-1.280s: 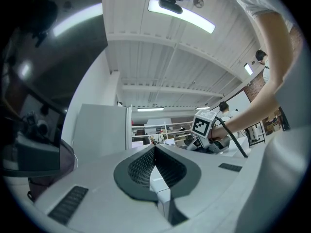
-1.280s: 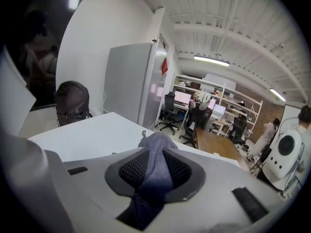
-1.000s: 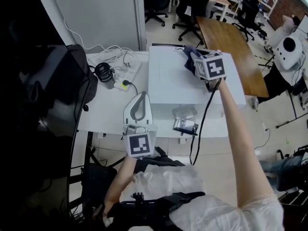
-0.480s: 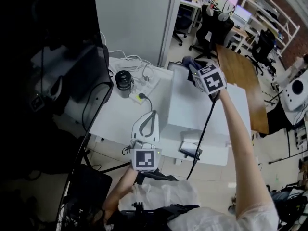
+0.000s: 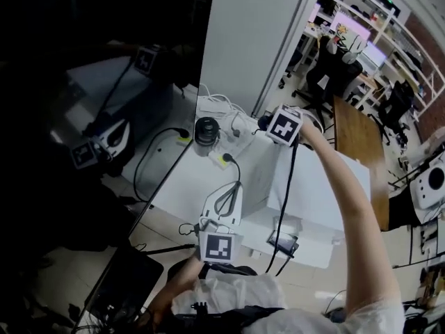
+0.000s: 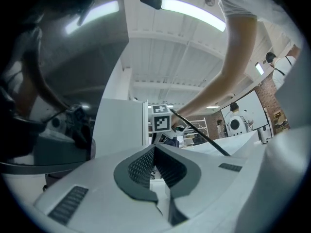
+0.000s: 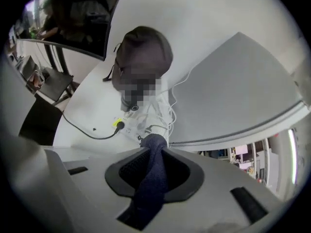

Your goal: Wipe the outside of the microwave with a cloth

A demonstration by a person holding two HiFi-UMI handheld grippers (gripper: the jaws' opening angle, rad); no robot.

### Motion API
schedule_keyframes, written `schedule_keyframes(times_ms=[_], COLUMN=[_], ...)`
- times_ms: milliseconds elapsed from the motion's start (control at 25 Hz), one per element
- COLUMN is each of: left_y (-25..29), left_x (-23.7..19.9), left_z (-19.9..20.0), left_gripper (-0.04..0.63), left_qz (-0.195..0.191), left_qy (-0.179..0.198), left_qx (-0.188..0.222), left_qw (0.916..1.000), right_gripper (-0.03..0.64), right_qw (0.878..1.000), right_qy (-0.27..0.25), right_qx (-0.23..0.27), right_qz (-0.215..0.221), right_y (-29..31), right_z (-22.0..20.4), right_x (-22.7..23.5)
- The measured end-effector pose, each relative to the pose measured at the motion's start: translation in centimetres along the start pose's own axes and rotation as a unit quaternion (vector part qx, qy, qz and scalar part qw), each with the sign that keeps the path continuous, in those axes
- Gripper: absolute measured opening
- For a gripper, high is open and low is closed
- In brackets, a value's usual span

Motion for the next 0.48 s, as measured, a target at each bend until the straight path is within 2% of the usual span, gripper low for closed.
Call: schedule_keyframes(times_ms=[80, 200, 360, 480], left_y=[0.0, -0.1, -0.2, 0.5], left_x=[-0.4, -0.6, -0.8, -0.7], left_z=[-0.3, -0.1, 0.4, -0.2], left_gripper=[0.002, 0.002, 0.002, 0.002], left_qz=[0.0, 0.002, 0.006, 0.005], left_qy=[0.002, 0.004, 0.007, -0.007], left_qx=[-0.003, -0.002, -0.005, -0.01], left_qw=[1.0, 1.0, 0.9999, 0.9999], right_gripper=[0.097, 0.097, 0.097, 0.097], right_qw=[0.998, 0.994, 0.976, 0.966], right_qy=[-0.031, -0.044, -0.089, -0.095], right_qx=[-0.03, -0.06, -0.14, -0.166], right_qz=[0.04, 0.084, 0.142, 0.173], right_y=[2.1, 4.2, 6.6, 8.5], right_z=[0.8, 1.3, 0.7, 0.3], right_x=[-0.4, -1.0, -2.5, -2.7])
Point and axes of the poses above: the fingertips, and each gripper's own axes: y forward along the fingers, x to its right, z out of its top, the point moved 5 cm from there along -y, backward along the fingers, and after that the axes turned 12 degrees about -y, right-handed, at the moved point
